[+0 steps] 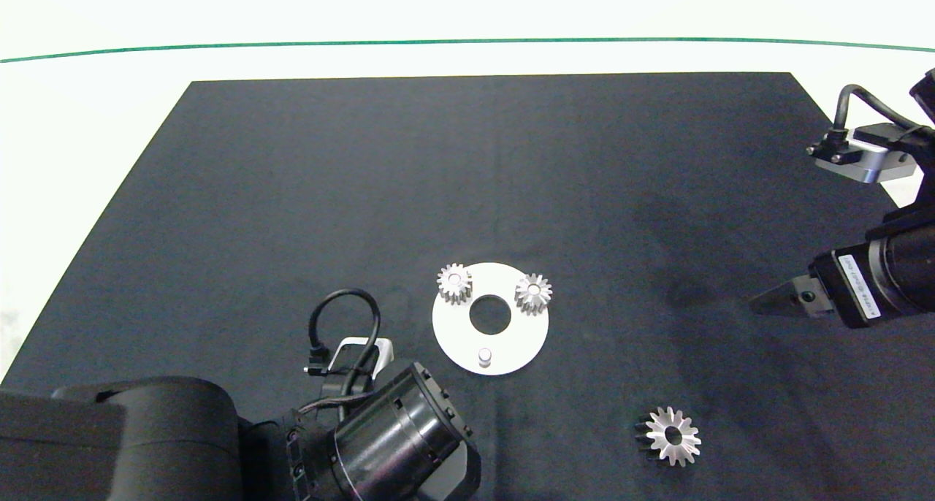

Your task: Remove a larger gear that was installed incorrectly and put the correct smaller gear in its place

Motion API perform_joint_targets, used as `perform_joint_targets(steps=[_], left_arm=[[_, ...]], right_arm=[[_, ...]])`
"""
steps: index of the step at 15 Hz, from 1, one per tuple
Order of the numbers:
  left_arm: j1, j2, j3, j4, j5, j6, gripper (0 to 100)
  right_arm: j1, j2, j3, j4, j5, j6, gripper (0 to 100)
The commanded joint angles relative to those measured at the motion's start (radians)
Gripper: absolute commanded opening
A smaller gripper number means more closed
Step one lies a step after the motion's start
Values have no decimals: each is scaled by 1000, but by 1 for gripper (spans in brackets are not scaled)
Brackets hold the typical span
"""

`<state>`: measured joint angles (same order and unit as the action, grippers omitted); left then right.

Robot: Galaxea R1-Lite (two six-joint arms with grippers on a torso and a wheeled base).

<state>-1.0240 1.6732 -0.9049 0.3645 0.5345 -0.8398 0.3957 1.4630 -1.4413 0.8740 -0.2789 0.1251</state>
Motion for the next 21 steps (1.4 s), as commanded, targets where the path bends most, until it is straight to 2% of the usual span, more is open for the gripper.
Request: perform_joint_targets(steps=[1, 5, 15, 17, 18, 19, 21], left_arm=[[-1, 30, -2, -2, 29, -10, 34], [-1, 22, 1, -2, 27, -13, 34], [-2, -47, 6, -1, 22, -2, 14], [4, -49, -8, -1, 22, 44, 13], [9, -64, -28, -1, 22, 113, 13], [12, -72, -68, 4, 22, 156, 13], [9, -66, -132, 10, 22, 176, 13]], right_arm=[[0, 0, 1, 5, -2, 1, 100], [0, 2, 1, 5, -2, 1, 100], [-3, -49, -4, 5, -2, -1, 100], [-3, -64, -5, 5, -2, -2, 100], [-2, -78, -7, 5, -2, -4, 100], [-2, -95, -8, 5, -2, -4, 100], [-3, -127, -8, 5, -5, -9, 100]])
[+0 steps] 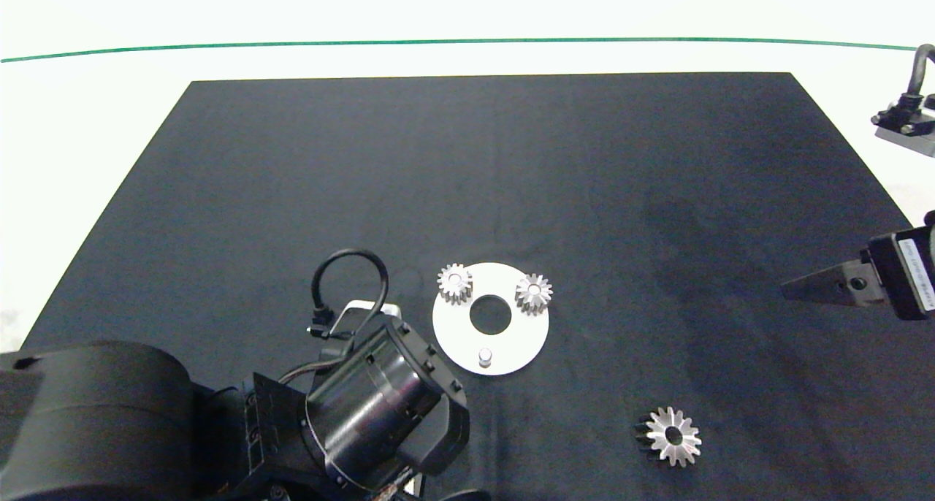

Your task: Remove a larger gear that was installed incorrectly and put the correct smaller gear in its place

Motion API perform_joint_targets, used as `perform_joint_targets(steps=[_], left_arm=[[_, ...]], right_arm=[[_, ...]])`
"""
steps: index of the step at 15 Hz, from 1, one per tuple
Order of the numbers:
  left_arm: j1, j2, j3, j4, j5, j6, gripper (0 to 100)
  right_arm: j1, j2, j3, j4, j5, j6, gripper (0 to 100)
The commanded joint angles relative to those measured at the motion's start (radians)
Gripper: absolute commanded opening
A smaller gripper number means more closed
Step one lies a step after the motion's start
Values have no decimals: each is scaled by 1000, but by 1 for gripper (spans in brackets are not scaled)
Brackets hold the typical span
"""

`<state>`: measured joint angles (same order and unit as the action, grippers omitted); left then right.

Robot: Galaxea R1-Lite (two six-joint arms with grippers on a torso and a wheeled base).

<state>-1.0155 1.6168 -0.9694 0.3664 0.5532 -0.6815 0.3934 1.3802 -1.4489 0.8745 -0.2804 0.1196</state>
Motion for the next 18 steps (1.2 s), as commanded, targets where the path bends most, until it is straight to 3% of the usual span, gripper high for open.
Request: perform_joint_targets(steps=[1, 3, 5, 7, 13, 18], left_arm=[[-6, 3, -131, 39, 4, 36, 13], [-20, 15, -189, 111, 4, 42, 13], [-48, 61, -321, 209, 4, 42, 13], [-63, 112, -413, 278, 4, 42, 13], [-124, 230, -539, 298, 4, 45, 13], [-75, 288, -591, 298, 5, 109, 13]], right_arm=[[-16, -78, 2, 5, -6, -26, 100], [-74, -104, 9, 6, -6, -54, 100], [-176, -122, 2, 5, 21, -115, 100], [-173, -145, 4, 5, 32, -120, 100], [-211, -187, -7, 5, 32, -132, 100], [-211, -190, -7, 5, 44, -140, 100]])
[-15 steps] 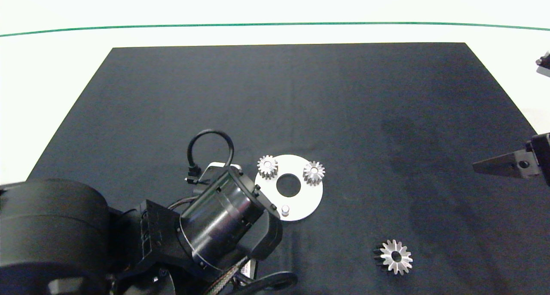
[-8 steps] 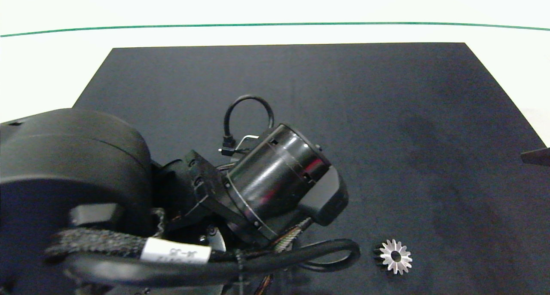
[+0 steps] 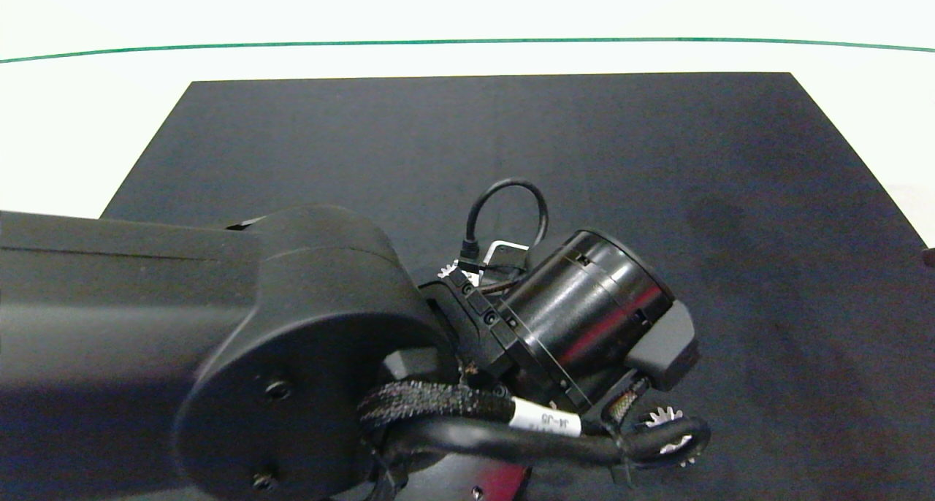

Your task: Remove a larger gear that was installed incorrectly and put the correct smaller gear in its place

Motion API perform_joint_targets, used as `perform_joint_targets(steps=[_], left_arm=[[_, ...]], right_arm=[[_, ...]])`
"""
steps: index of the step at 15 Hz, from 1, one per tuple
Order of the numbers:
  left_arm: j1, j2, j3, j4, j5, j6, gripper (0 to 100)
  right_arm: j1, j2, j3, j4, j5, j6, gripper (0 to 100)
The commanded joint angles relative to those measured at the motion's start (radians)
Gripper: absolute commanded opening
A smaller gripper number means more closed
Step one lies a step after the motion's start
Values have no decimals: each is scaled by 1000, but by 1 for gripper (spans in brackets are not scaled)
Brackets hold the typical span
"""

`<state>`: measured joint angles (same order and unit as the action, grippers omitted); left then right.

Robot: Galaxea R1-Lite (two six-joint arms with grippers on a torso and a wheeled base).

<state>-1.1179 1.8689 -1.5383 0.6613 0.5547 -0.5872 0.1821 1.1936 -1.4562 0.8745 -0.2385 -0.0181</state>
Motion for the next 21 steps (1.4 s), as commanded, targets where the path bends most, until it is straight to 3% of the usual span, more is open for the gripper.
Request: perform_joint_targets(steps=[1, 3, 7, 18, 21], left_arm=[[32, 39, -26, 3, 4, 21, 13], [62, 44, -39, 3, 4, 35, 13], [90, 42, -29, 3, 4, 30, 13], [79, 70, -40, 3, 4, 23, 13], [78, 88, -54, 1, 4, 26, 13]], right_arm=[[0, -3, 0, 5, 4, -2, 100], [2, -3, 2, 5, 4, -2, 100], [2, -3, 2, 5, 7, -2, 100], [2, -3, 5, 5, 13, -11, 100], [2, -11, 5, 5, 39, -14, 100]])
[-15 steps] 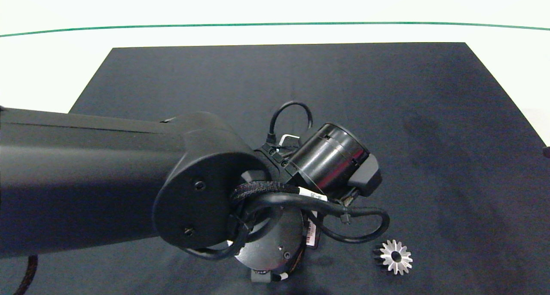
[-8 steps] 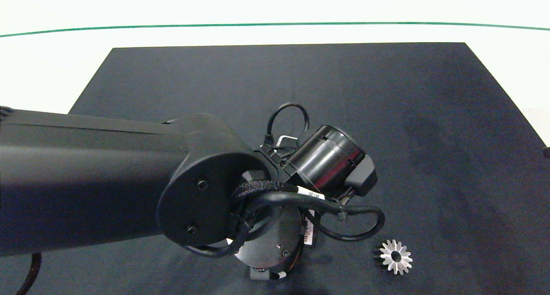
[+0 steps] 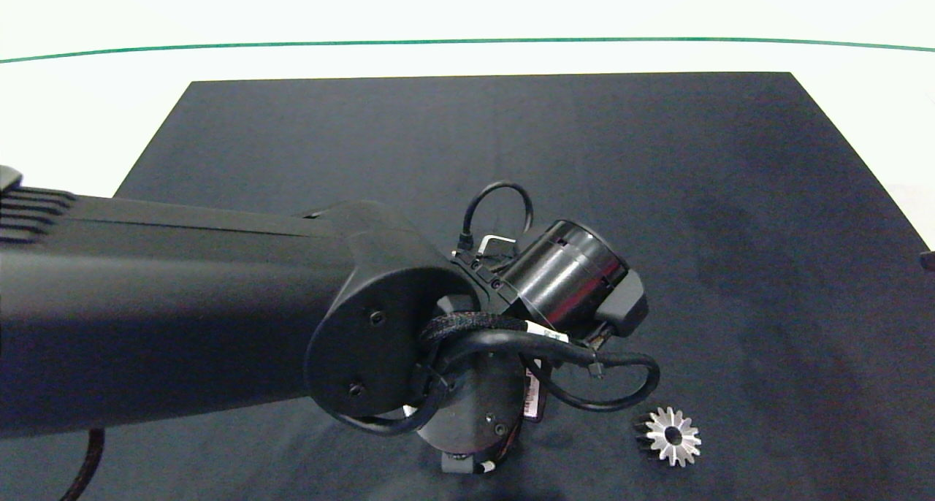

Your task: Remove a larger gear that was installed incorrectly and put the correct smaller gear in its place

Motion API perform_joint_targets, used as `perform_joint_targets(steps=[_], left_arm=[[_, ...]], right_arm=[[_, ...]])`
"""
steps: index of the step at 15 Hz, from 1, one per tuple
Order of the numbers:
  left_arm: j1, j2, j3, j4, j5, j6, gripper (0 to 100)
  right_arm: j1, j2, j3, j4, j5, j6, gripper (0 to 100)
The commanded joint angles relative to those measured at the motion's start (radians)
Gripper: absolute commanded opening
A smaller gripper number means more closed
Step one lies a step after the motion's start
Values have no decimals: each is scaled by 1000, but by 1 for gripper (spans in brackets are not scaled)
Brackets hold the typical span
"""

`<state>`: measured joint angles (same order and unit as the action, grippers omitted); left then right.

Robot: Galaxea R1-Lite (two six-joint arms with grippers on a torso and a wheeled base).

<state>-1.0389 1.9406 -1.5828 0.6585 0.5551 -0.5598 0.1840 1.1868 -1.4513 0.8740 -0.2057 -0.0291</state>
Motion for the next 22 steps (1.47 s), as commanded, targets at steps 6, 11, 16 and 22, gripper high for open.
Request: perform_joint_targets(steps=[6, 11, 16, 22], left_arm=[[-1, 24, -25, 4, 3, -2, 13], [3, 18, -14, 6, 3, -5, 13], [5, 4, -11, 6, 5, -9, 13], [7, 4, -8, 6, 5, -9, 13]], right_arm=[[0, -7, 0, 5, 6, -3, 100], [0, -7, 2, 5, 8, -3, 100], [2, -10, 3, 5, 8, -5, 100], [3, -15, 5, 5, 8, -12, 100]])
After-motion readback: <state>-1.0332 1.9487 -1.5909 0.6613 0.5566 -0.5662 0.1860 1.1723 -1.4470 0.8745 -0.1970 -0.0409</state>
